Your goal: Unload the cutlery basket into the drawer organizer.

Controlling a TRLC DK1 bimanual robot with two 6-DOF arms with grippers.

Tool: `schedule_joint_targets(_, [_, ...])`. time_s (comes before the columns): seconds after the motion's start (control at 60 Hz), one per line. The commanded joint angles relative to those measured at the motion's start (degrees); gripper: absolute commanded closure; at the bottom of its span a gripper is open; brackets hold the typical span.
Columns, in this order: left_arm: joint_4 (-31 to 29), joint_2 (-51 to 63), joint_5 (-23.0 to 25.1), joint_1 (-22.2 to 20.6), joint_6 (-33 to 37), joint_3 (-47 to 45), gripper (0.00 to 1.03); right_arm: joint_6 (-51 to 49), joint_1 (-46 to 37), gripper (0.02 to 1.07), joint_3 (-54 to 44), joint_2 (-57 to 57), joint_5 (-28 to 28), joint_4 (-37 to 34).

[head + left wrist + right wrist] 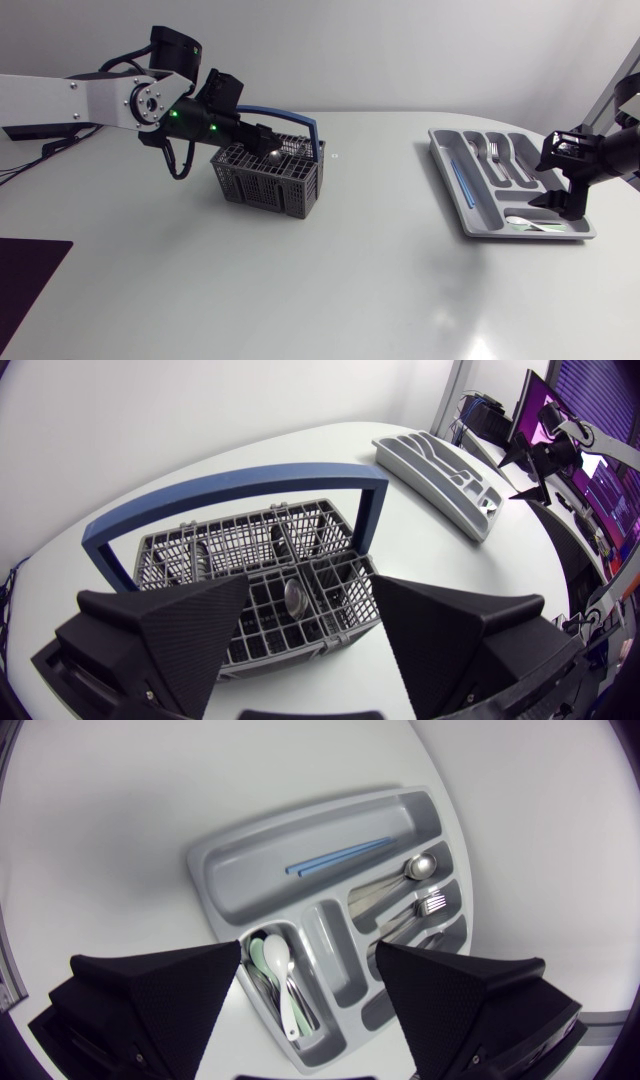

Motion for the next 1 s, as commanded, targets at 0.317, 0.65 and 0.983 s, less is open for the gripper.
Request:
schedule_joint_targets(0.317, [-5.0,2.2,-0.5,-0.2,0.9,1.3,0.26,21.3,10.9,0.07,-5.1,-6.6,-7.2,-4.6])
schedule_joint_targets(0.65, [-11.0,4.3,-2.0,-0.4,-3.4,6.0,0.39,30.6,22.3,0.07,-10.4,-12.2,-7.7,-3.9])
schedule_joint_targets(0.983, [-10.9,8.5,-3.4,-0.4,-8.1,10.7,0.48,36.5,29.2,0.07,-12.4,-12.7,-7.7,-1.1])
